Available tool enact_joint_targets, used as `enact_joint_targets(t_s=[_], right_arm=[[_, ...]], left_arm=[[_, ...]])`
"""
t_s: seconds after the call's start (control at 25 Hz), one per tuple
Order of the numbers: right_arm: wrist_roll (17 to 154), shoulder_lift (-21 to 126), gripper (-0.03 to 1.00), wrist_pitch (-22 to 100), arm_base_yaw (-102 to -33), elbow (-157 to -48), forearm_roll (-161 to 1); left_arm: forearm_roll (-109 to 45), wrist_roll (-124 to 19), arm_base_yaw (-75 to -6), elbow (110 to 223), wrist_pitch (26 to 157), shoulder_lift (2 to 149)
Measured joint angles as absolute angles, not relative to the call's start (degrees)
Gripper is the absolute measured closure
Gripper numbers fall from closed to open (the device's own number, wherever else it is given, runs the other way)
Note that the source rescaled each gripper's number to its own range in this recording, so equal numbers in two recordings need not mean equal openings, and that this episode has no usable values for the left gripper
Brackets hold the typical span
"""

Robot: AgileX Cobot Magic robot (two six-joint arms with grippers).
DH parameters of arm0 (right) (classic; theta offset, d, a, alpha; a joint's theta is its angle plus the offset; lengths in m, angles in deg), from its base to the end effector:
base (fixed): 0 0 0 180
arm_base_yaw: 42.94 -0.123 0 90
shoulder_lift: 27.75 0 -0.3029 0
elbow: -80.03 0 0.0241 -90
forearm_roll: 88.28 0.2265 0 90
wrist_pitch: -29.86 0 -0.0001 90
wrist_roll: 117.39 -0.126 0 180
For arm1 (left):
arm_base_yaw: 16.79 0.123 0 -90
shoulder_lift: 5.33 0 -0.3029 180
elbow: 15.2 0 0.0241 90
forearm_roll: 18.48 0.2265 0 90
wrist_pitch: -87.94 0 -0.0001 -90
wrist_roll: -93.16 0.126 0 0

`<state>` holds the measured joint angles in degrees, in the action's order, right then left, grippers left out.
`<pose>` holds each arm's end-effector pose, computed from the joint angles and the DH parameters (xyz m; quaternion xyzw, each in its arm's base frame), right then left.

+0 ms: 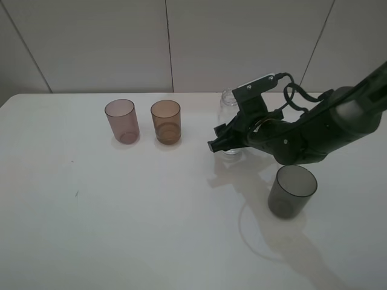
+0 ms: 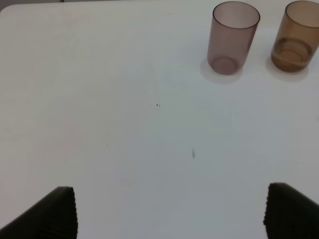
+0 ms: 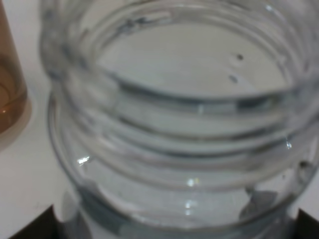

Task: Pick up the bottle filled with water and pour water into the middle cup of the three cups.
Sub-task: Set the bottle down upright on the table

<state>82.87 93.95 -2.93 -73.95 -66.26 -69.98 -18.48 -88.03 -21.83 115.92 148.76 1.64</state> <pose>0.3352 0.1765 0.1153 -0.2317 0.8494 0.0331 0.4729 -0.0141 0.0012 0.2502 0.0286 0.8507 -0.0285 0.5242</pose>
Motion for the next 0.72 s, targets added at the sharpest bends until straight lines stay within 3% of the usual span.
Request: enact_joint_targets(t_s=[0.16, 0.48, 0.6, 0.72], right_arm=[[82.87, 93.89, 0.61, -3.05, -73.88, -66.26, -69.98], [82.87, 87.8, 0.31, -2.57, -73.62, -66.21, -69.3], [82.87, 84.07, 0.24, -1.53, -73.62, -66.15, -67.26], [84.51, 80.06, 0.24, -0.54, -73.62, -66.15, -66.82]], left_arm=[[-18.48, -88.03, -21.83, 115.92, 148.76, 1.64], [-18.48, -88.03, -21.83, 115.92, 148.76, 1.64], [-18.48, -88.03, -21.83, 115.92, 148.76, 1.64], [-18.48, -88.03, -21.83, 115.92, 148.76, 1.64]])
